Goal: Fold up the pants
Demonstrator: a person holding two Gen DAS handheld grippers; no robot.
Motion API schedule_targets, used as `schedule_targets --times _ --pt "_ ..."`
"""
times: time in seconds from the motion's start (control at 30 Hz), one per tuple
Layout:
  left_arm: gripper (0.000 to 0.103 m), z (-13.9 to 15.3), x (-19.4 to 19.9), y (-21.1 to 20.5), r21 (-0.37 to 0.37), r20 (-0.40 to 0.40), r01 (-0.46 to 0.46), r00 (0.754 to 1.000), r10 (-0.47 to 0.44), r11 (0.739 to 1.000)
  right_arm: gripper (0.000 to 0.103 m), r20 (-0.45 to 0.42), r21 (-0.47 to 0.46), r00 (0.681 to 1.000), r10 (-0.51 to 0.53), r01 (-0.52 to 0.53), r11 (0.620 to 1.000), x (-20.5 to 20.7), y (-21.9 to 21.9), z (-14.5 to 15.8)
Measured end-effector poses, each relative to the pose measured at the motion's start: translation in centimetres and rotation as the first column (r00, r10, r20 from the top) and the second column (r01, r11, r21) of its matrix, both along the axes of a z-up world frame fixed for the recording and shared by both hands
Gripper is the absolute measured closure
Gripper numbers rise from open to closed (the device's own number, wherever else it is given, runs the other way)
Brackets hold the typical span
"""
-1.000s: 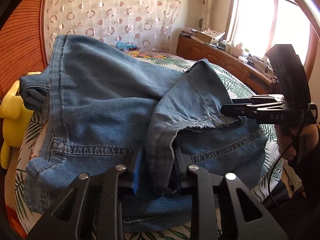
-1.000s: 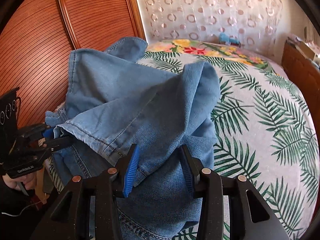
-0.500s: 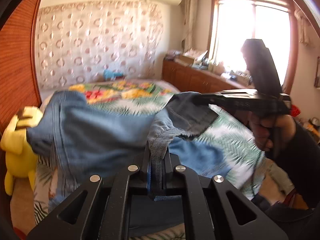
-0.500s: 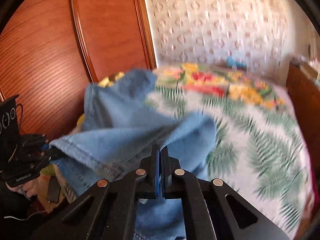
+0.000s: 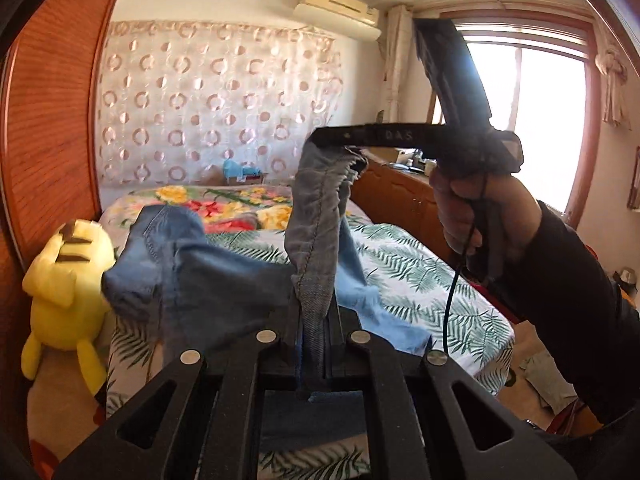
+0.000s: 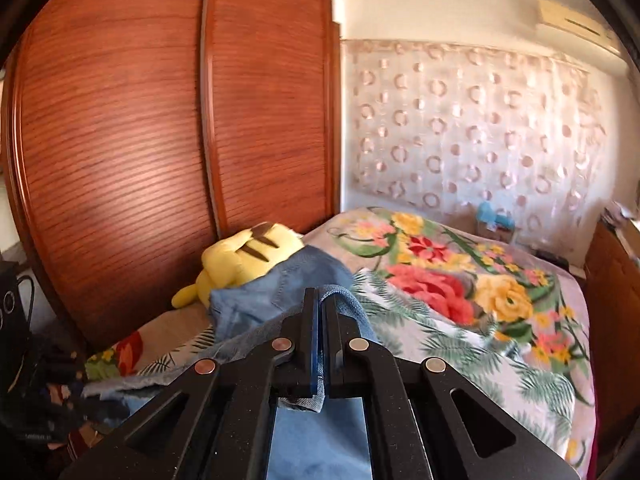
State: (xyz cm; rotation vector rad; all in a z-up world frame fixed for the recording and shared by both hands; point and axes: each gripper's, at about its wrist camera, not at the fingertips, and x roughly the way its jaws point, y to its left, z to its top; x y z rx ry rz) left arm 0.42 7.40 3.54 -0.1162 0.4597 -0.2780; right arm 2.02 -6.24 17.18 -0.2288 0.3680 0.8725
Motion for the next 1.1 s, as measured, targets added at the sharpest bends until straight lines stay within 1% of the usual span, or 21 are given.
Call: schedule_targets --times 0.13,0.27,0.43,0.53,0.57,0.6,0.63,0.67,0.7,0.73,0.77,0.8,0.83,0.87,1.0,1.1 --pt "0.095 -2.7 -0.2 1.6 -0.02 -0.068 -0.036 0.997 0.035 0.999 0.102 -0.03 -0.051 0.999 0.045 -0.046 0.998 1.4 3.9 -2.0" --pt "0.095 -5.7 -0.3 2.6 -0.016 -0.135 -0.066 0.989 0.063 0.998 0.102 -0.074 -0.099 0.994 0.074 -0.082 0.992 3.1 7.5 -4.0" --pt "0.095 -8.9 0.0 3.4 -0.031 -0.22 -0.097 0.972 0.088 0.995 0.102 -0.132 -0.17 0.989 0.072 -0.094 0.981 6.2 11.5 -6.2" --pt "0.095 -10.1 0.6 3.9 -0.049 -0.258 -0.106 0.962 0.09 0.993 0.102 -0.168 -0.201 0.984 0.055 -0.089 0.975 7.2 12.4 -6.5" --pt "0.091 -10.4 0.8 3.9 -0.047 -0.269 -0.114 0.958 0.097 0.992 0.102 -0.177 -0.214 0.983 0.046 -0.084 0.973 7.5 12.8 -6.7" --pt "0.084 -10.5 0.8 3.8 -0.04 -0.274 -0.12 0.956 0.105 0.992 0.099 -0.187 -0.222 0.982 0.039 -0.08 0.972 7.8 13.2 -6.7" --pt "0.079 -10.6 0.9 3.9 -0.034 -0.274 -0.127 0.955 0.113 0.991 0.093 -0.191 -0.222 0.981 0.033 -0.076 0.972 8.0 13.2 -6.6" --pt "0.071 -10.5 0.9 3.9 -0.028 -0.27 -0.138 0.955 0.126 0.99 0.088 -0.189 -0.221 0.982 0.029 -0.071 0.973 8.0 13.0 -6.3" --pt "0.061 -10.4 0.9 4.1 -0.028 -0.264 -0.147 0.955 0.134 0.989 0.077 -0.187 -0.215 0.982 0.029 -0.07 0.974 8.0 12.8 -6.0" --pt "0.055 -10.4 0.8 4.2 -0.032 -0.26 -0.152 0.955 0.139 0.988 0.063 -0.186 -0.205 0.982 0.034 -0.073 0.976 8.2 12.6 -5.7" --pt "0.048 -10.2 0.7 4.3 -0.036 -0.256 -0.161 0.956 0.147 0.986 0.055 -0.181 -0.192 0.983 0.034 -0.07 0.979 8.3 12.3 -5.5" --pt "0.039 -10.2 0.7 4.5 -0.037 -0.254 -0.167 0.955 0.152 0.985 0.048 -0.173 -0.179 0.984 0.03 -0.062 0.982 8.3 11.7 -5.2" --pt "0.032 -10.1 0.7 4.7 -0.04 -0.252 -0.17 0.955 0.155 0.985 0.048 -0.165 -0.165 0.986 0.027 -0.055 0.985 8.3 10.8 -4.6" --pt "0.023 -10.1 0.7 4.8 -0.043 -0.249 -0.172 0.956 0.157 0.984 0.048 -0.156 -0.158 0.987 0.025 -0.05 0.986 8.2 10.0 -4.4" --pt "0.023 -9.9 1.0 5.1 -0.024 -0.24 -0.192 0.954 0.18 0.981 0.048 -0.116 -0.15 0.993 -0.011 -0.007 0.989 8.0 5.5 -3.6" --pt "0.023 -9.7 1.1 5.2 -0.023 -0.222 -0.21 0.954 0.2 0.977 0.048 -0.094 -0.164 0.994 -0.061 0.045 0.985 7.9 1.6 -3.8"
